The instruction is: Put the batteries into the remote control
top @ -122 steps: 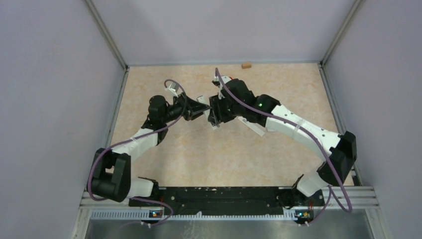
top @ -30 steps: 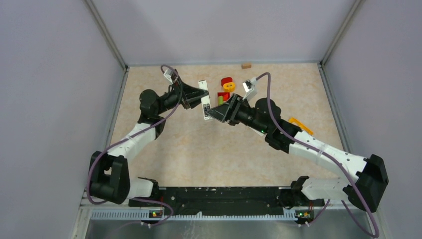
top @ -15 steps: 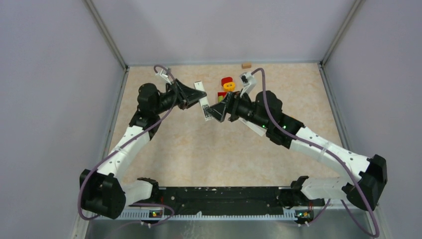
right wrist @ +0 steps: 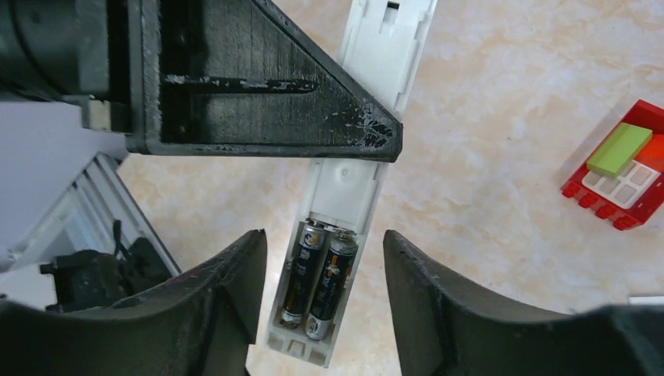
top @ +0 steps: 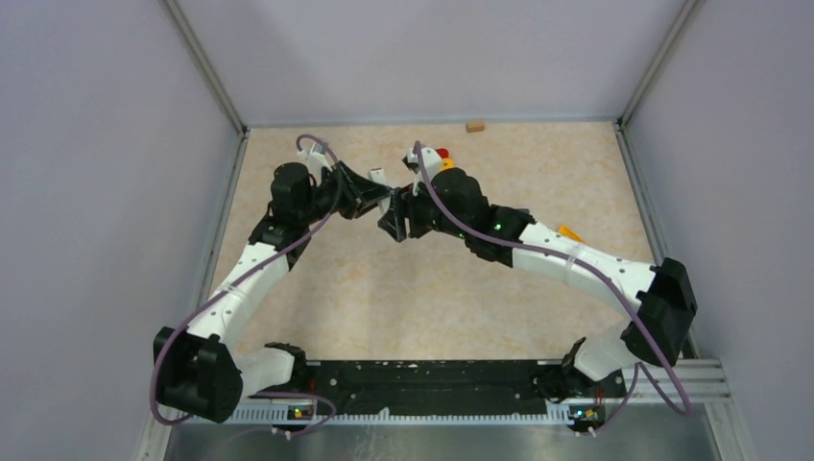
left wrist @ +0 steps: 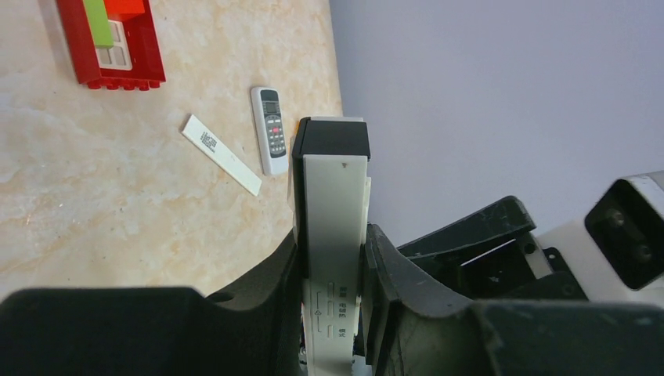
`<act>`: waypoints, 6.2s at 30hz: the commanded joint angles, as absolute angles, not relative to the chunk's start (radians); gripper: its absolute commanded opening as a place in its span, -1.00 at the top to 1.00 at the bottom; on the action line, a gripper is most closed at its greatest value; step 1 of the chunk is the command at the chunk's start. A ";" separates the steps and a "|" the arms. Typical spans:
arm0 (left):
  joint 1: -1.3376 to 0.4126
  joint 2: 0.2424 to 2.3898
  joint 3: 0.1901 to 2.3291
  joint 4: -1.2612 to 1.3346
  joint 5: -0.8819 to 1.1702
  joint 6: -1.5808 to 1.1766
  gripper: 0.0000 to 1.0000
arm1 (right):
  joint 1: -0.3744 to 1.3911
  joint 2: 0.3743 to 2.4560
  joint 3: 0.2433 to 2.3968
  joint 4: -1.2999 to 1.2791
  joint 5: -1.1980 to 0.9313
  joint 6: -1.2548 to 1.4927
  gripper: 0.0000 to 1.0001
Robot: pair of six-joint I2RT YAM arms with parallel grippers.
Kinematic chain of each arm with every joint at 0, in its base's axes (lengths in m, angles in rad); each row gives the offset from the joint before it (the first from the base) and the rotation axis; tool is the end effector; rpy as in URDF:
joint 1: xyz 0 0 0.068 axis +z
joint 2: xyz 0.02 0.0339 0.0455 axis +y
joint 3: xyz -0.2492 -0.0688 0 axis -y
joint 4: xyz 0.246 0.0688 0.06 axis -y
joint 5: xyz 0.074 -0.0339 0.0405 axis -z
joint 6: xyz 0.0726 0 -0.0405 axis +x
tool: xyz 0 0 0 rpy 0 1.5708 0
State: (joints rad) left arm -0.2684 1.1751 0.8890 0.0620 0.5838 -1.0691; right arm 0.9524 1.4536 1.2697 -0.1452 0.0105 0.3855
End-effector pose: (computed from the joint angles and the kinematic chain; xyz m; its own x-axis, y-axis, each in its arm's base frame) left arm 0.2864 -0.1203 0.3017 -0.7514 -0.5521 -0.3615 0.1677 0.3700 -0.9138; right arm 0.2223 0.3112 0.3276 -0.4778 -0.0230 -0.8782 -0.6792 0.6437 0.3527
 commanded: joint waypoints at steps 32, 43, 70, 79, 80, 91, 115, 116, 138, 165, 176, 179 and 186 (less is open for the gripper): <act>-0.068 1.011 0.753 -0.244 0.393 -0.888 -0.98 | 0.875 1.612 1.238 -0.549 -0.275 -0.430 1.00; -0.064 1.054 0.746 -0.224 0.429 -0.892 -0.97 | 0.856 1.819 1.307 -0.682 -0.264 -0.478 1.00; -0.054 1.083 0.790 -0.229 0.466 -0.864 -0.97 | 0.753 1.709 1.331 -0.764 -0.264 -0.445 -0.10; -0.054 1.094 0.781 -0.194 0.520 -0.872 -0.97 | 0.540 1.776 1.314 -0.614 -0.033 -0.202 -0.36; -0.054 1.098 0.781 -0.190 0.533 -0.873 -0.97 | 0.528 1.801 1.323 -0.625 -0.022 -0.186 -0.37; -0.055 1.112 0.778 -0.155 0.582 -0.874 -0.97 | 0.486 1.988 1.459 -0.721 -0.025 -0.175 -0.34; -0.223 1.359 0.837 0.007 0.639 -0.902 -0.97 | 0.474 1.885 1.357 -0.680 -0.183 -0.236 0.45; -0.233 1.380 0.849 0.024 0.642 -0.902 -0.98 | 0.474 1.867 1.345 -0.674 -0.199 -0.236 0.45; -0.386 1.729 0.992 0.130 0.689 -0.946 -0.21 | 0.618 1.714 1.215 -0.465 -0.355 -0.247 0.43; -0.466 1.759 0.966 0.181 0.731 -0.956 1.00 | 0.643 1.690 1.218 -0.436 -0.410 -0.202 0.31; -0.384 1.577 0.965 0.134 0.727 -0.944 1.00 | 0.535 1.342 1.030 -0.266 -0.400 0.267 -0.66; -0.362 1.515 0.963 0.144 0.728 -0.986 1.00 | 0.480 1.190 0.886 -0.096 -0.322 0.603 -0.67; -0.337 1.407 0.934 0.248 0.746 -1.125 1.00 | 0.468 1.016 0.509 0.513 -0.268 1.190 -0.66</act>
State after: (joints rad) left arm -0.3466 1.4719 0.9554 0.1368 0.7155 -1.0275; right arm 0.4671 1.0470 0.6388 0.1055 -0.3019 0.7799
